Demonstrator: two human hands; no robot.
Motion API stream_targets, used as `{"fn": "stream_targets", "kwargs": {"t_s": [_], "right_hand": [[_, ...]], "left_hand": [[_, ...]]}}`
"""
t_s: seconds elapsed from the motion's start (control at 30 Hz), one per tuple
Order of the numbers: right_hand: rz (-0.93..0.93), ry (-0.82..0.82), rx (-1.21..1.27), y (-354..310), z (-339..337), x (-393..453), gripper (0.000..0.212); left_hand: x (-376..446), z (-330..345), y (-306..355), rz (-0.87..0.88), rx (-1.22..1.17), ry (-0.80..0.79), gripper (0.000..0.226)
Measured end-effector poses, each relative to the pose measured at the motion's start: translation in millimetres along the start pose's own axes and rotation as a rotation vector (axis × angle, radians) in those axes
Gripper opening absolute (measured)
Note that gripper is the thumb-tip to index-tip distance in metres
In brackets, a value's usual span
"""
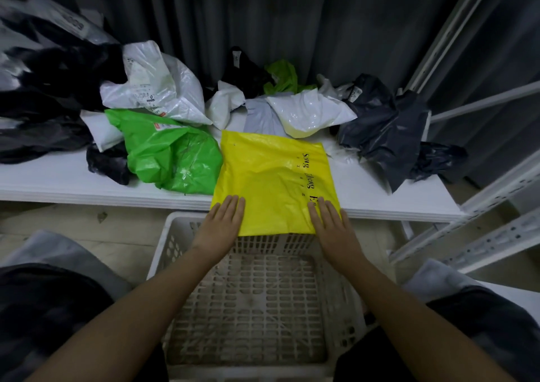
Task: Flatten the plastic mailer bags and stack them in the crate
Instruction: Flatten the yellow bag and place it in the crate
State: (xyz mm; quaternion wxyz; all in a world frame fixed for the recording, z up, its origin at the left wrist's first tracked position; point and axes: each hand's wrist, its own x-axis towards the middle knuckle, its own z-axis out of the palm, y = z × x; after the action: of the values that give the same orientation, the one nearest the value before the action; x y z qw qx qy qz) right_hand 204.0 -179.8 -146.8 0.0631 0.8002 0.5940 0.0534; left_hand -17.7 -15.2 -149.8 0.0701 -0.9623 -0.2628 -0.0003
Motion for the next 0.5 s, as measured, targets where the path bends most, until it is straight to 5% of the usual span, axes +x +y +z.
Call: {"fn": "stream_targets", "kwargs": {"t_s": [0.27, 0.37, 0.5], "right_hand": [[-0.092, -0.115, 0.052, 6, 6, -1, 0.065], [-0.119, -0.124, 0.156, 12, 6, 2, 0.102], [-0.113, -0.085, 0.134, -4, -4, 18, 0.116]], "left_hand": [[-7, -11, -1, -0.045, 0.038, -0.046, 0.058], [-2, -23, 6, -0.054, -0.123, -0.374, 0.094], [22, -27, 31, -0.016, -0.127, -0.238, 0.111]]}}
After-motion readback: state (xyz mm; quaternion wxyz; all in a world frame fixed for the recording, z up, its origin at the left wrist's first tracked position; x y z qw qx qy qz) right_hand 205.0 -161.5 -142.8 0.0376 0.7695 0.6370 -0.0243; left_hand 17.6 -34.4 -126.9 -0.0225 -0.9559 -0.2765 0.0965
